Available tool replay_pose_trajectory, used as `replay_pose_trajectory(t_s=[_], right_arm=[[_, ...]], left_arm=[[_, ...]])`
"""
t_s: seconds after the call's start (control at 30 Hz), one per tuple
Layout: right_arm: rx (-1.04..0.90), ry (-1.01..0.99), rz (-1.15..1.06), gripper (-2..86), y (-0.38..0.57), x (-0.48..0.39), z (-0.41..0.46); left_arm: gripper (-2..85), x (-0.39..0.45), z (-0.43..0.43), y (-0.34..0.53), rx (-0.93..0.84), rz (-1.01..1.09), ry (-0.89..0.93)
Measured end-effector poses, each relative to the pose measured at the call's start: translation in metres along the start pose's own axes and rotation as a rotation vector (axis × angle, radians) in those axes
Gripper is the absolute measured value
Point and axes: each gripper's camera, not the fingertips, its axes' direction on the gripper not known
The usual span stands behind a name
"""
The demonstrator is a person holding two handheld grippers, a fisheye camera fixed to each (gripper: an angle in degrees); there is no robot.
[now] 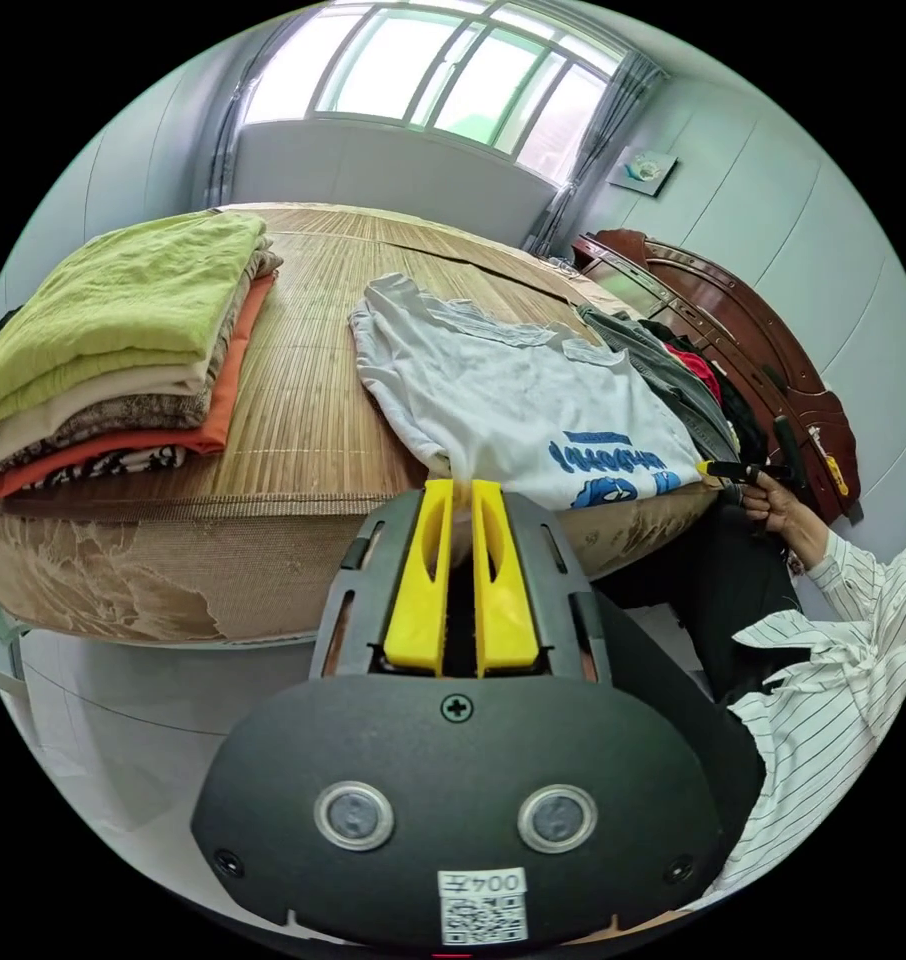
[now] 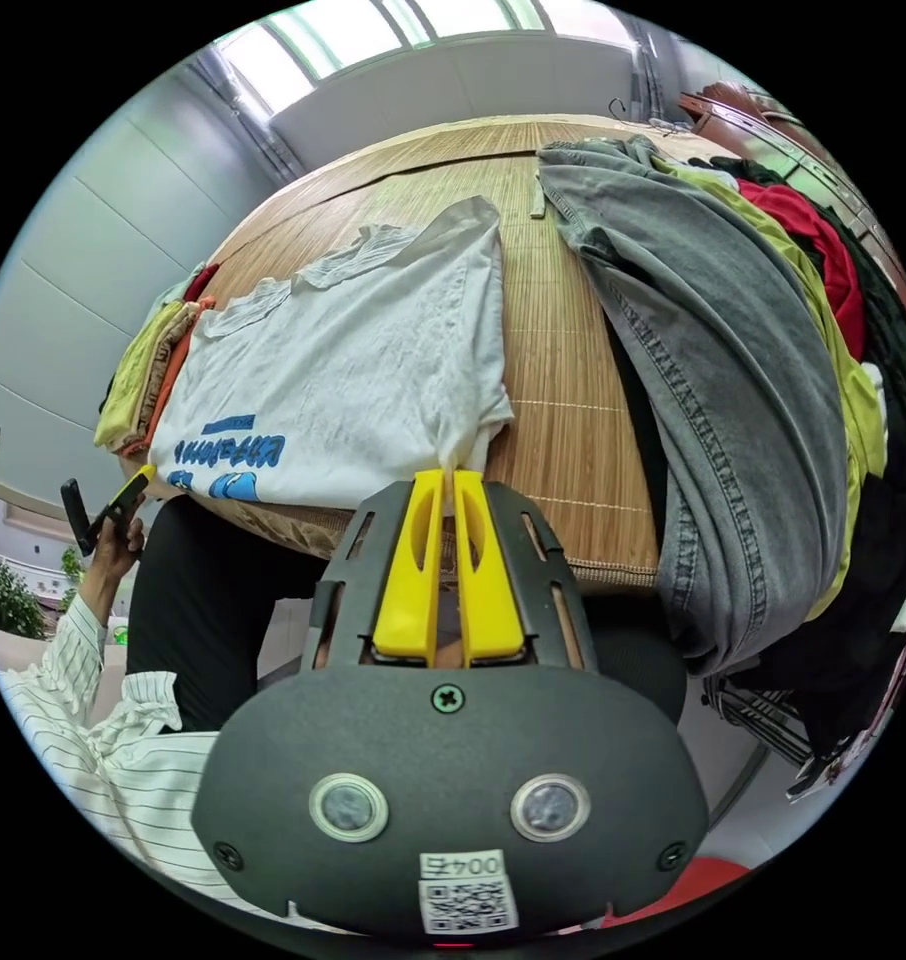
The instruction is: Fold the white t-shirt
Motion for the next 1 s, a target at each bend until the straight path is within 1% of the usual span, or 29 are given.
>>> replay_pose_trajectory(t_s=[0.1,0.27,0.33,0.37,0.4,0.47,0.53,0.57,0.63,0.7,0.77,0.83,0.87,1.0], right_arm=[[0.008,0.014,-0.006,0.1,-0.006,-0.002,-0.001],[0.02,-0.062,0.036,0.7,-0.014,0.001,0.0],[0.001,-0.05,0.025,1.1,-0.021,-0.008,-0.007],[0.004,-0.05,0.021,0.8,-0.022,-0.01,-0.011],[0.011,-0.044,0.01,0.3,-0.025,-0.017,-0.021],[0.018,-0.002,-0.029,0.0,-0.031,-0.031,-0.034],[-0.005,0.037,-0.101,-0.3,-0.048,-0.058,-0.04],[-0.017,0.052,-0.12,-0.3,-0.053,-0.066,-0.039],[-0.08,0.145,-0.216,-0.5,-0.075,-0.101,-0.026],[-0.126,0.222,-0.254,-0.4,-0.087,-0.119,-0.01],[-0.181,0.269,-0.261,-0.3,-0.097,-0.127,0.007],[-0.245,0.314,-0.278,-0.2,-0.103,-0.132,0.029],[-0.247,0.321,-0.283,-0.1,-0.104,-0.134,0.033],[-0.235,0.433,-0.426,-0.3,-0.101,-0.158,0.047]], left_arm=[[2.3,-0.004,-0.009,-0.009,0.0,-0.023,0.021],[1.4,-0.004,-0.023,-0.026,-0.016,-0.036,0.061],[1.2,0.002,-0.037,-0.036,-0.013,-0.037,0.052],[1.0,0.006,-0.051,-0.043,-0.007,-0.041,0.02],[0.9,0.013,-0.069,-0.05,0.008,-0.029,-0.004],[0.8,0.03,-0.095,-0.068,0.045,0.008,0.004],[0.7,0.056,-0.105,-0.096,0.041,0.058,-0.009],[0.7,0.077,-0.1,-0.12,0.015,0.106,-0.017],[0.7,0.109,-0.084,-0.155,-0.038,0.165,-0.031],[0.7,0.146,-0.05,-0.191,-0.126,0.243,-0.104],[0.8,0.162,-0.023,-0.208,-0.206,0.266,-0.152],[0.8,0.174,-0.001,-0.219,-0.276,0.285,-0.163],[0.8,0.184,0.014,-0.223,-0.343,0.315,-0.195],[0.7,0.213,0.017,-0.24,-0.343,0.385,-0.282]])
